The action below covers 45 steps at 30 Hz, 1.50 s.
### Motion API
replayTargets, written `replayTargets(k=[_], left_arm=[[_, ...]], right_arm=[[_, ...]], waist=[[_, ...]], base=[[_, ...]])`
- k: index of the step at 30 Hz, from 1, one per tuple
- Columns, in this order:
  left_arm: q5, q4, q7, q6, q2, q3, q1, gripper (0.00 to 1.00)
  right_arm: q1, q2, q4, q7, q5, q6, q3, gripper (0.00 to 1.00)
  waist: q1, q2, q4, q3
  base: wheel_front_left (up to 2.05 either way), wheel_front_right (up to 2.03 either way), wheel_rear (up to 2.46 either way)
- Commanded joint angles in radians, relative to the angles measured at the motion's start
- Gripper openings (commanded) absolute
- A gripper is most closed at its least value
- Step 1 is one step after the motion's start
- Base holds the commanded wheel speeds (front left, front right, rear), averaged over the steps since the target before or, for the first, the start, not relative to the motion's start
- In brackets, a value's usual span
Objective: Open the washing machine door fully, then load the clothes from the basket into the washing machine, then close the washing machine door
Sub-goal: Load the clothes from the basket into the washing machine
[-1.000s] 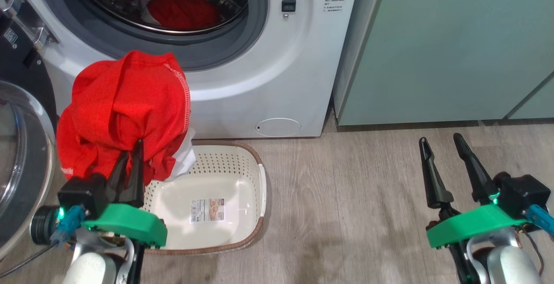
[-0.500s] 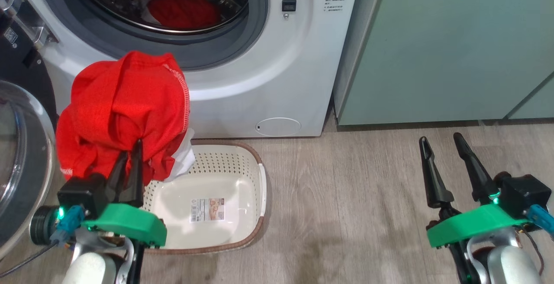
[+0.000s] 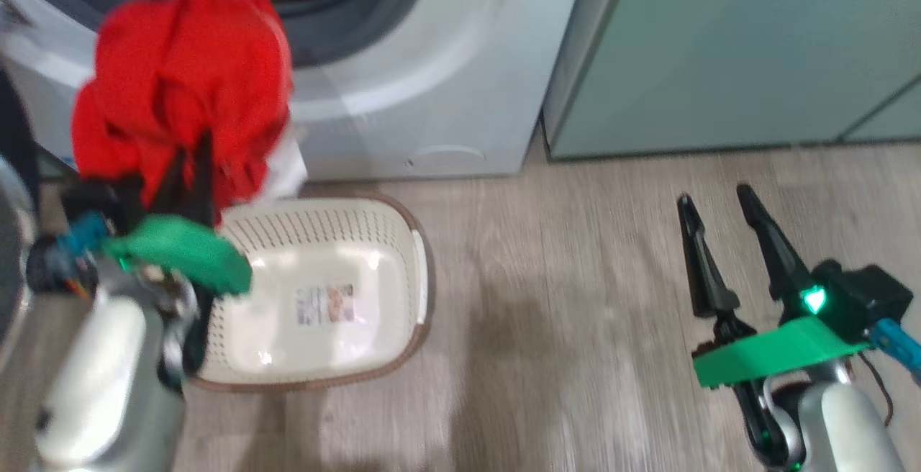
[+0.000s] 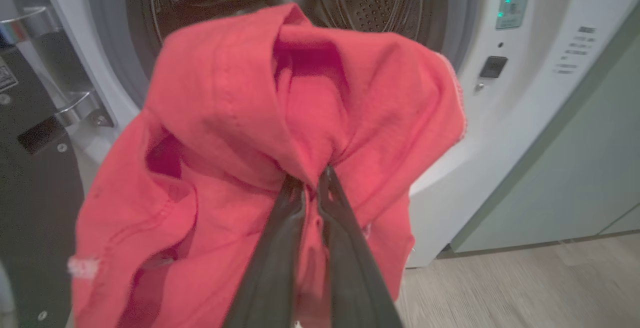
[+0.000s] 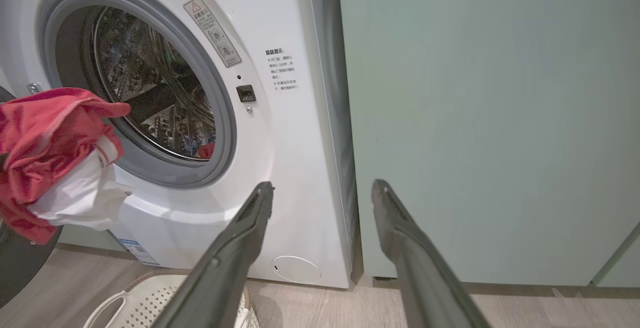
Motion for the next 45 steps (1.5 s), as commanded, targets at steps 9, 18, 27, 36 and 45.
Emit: replayTargets(k=[9, 18, 27, 36, 45], left_arm=[[-0.045, 0.236, 0.074, -0.075, 0.090, 0.065, -0.381, 0.00], [-0.076, 0.466, 0.235, -0.130, 0.139, 0.060, -0.696, 0.00], [-0.066, 0.569, 0.321, -0.136, 0.224, 0.066, -0.950, 0.00], [-0.065, 0.584, 0.246, -0.113, 0.282, 0.105, -1.084, 0.00], [-0.055, 0.591, 0.081, -0.081, 0.329, 0.145, -1.140, 0.00]], right_arm=[[-0.098, -0.004, -0.014, -0.068, 0.053, 0.000, 0.072, 1.00], [-0.157, -0.004, 0.034, -0.113, 0.111, 0.000, 0.117, 1.00], [-0.214, -0.004, 0.019, -0.119, 0.174, 0.000, 0.163, 1.00], [-0.224, -0.004, -0.011, -0.119, 0.220, 0.000, 0.185, 1.00], [-0.233, -0.004, -0.035, -0.119, 0.254, 0.000, 0.199, 1.00]], waist=[[0.0000, 0.0000, -0.128, 0.206], [0.0000, 0.0000, -0.199, 0.322], [0.0000, 0.0000, -0.276, 0.417], [0.0000, 0.0000, -0.335, 0.489], [0.0000, 0.0000, -0.377, 0.548]], base=[[0.00, 0.00, 0.00], [0.00, 0.00, 0.00], [0.00, 0.00, 0.00], [0.00, 0.00, 0.00], [0.00, 0.00, 0.00]])
